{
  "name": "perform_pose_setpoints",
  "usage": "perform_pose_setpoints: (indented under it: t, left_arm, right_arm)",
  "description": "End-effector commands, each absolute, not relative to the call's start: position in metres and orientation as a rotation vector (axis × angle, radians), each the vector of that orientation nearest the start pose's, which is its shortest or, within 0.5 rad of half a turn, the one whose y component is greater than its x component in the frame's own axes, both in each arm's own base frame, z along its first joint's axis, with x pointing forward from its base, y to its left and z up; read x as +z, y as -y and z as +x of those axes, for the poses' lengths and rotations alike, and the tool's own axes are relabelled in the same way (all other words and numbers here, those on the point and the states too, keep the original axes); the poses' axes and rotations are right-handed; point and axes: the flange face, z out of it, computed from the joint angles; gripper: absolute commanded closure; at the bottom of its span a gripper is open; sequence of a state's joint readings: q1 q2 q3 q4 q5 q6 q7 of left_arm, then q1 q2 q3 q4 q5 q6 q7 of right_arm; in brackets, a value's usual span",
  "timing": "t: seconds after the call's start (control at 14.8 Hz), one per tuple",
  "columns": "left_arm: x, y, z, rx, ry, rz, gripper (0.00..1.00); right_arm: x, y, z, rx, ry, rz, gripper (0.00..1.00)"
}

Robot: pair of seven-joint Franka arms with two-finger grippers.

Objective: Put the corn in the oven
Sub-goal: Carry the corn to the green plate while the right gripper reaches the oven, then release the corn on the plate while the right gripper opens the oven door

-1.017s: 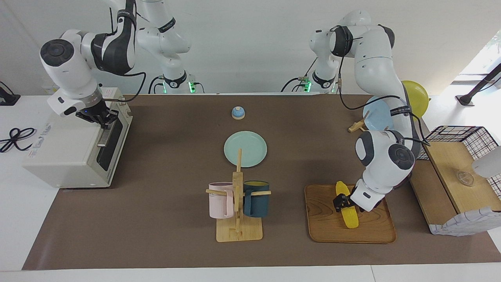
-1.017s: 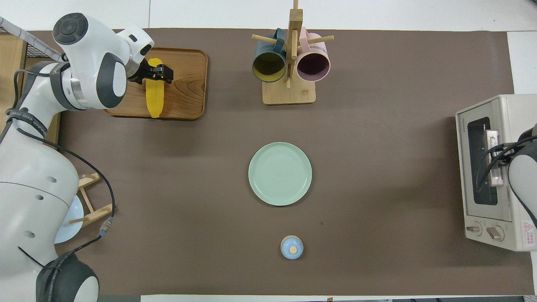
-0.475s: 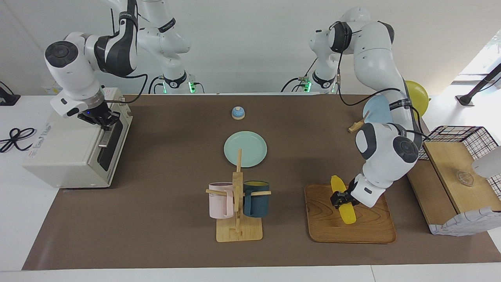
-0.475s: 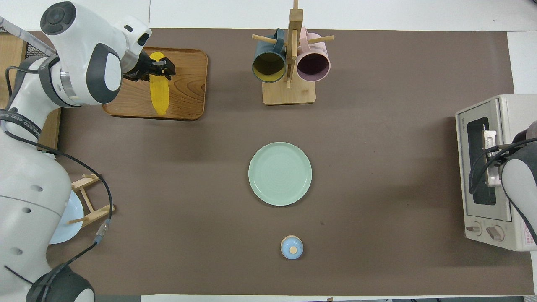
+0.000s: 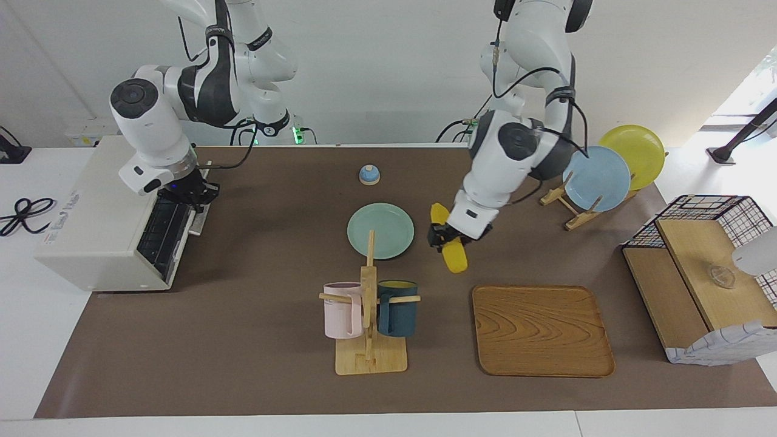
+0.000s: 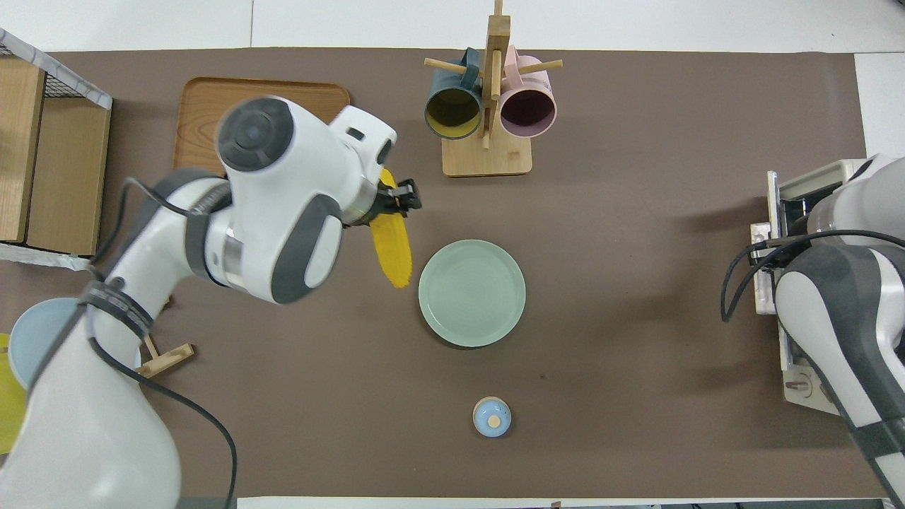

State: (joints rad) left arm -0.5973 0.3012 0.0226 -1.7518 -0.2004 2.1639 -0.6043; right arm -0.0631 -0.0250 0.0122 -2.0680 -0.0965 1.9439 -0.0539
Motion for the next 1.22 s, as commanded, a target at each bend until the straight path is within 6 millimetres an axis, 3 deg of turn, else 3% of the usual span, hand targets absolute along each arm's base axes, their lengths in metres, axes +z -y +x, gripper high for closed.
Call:
perform_pose_setpoints:
  t: [0.0,0.2,0.41,0.54,0.75,0.81,0.88,0.95,1.02,1.15]
  left_arm:
    - [0.381,0.397,0.491,-0.045,0.204,-3.357,1.0]
    - [0.342,0.441,0.461,-0.064,0.136,-3.362,1.0]
    - [0.325,0.439,0.453,-0.077,0.116,-3.358,1.0]
    - [0.311,0.441,0.438,-0.1,0.109,-3.363,1.0]
    - [0.306,0.442,0.433,-0.108,0.105,-3.365,1.0]
    - [0.307,0.443,0.432,-0.111,0.1,-3.366,0.74]
    - [0.308,0.443,0.432,-0.106,0.099,-3.365,0.11]
    - [0.307,0.442,0.431,-0.088,0.099,-3.356,0.0]
    - [0.31,0.439,0.431,-0.067,0.1,-3.348,0.0]
    - [0.335,0.426,0.438,-0.021,0.109,-3.337,0.0]
  right_arm:
    - [0.396,0.04,0.538,0.133,0.031,-3.196,1.0]
    - [0.367,0.02,0.538,0.082,0.087,-3.191,1.0]
    - [0.358,-0.001,0.534,0.075,0.147,-3.188,1.0]
    - [0.341,-0.001,0.536,0.087,0.15,-3.186,1.0]
    - [0.321,-0.003,0.538,0.096,0.118,-3.179,1.0]
    - [0.317,-0.004,0.538,0.107,0.102,-3.174,1.0]
    - [0.317,-0.005,0.538,0.109,0.094,-3.168,1.0]
    - [0.317,-0.009,0.539,0.107,0.091,-3.161,1.0]
    - [0.317,-0.017,0.538,0.106,0.1,-3.156,1.0]
    - [0.317,-0.019,0.538,0.108,0.037,-3.148,1.0]
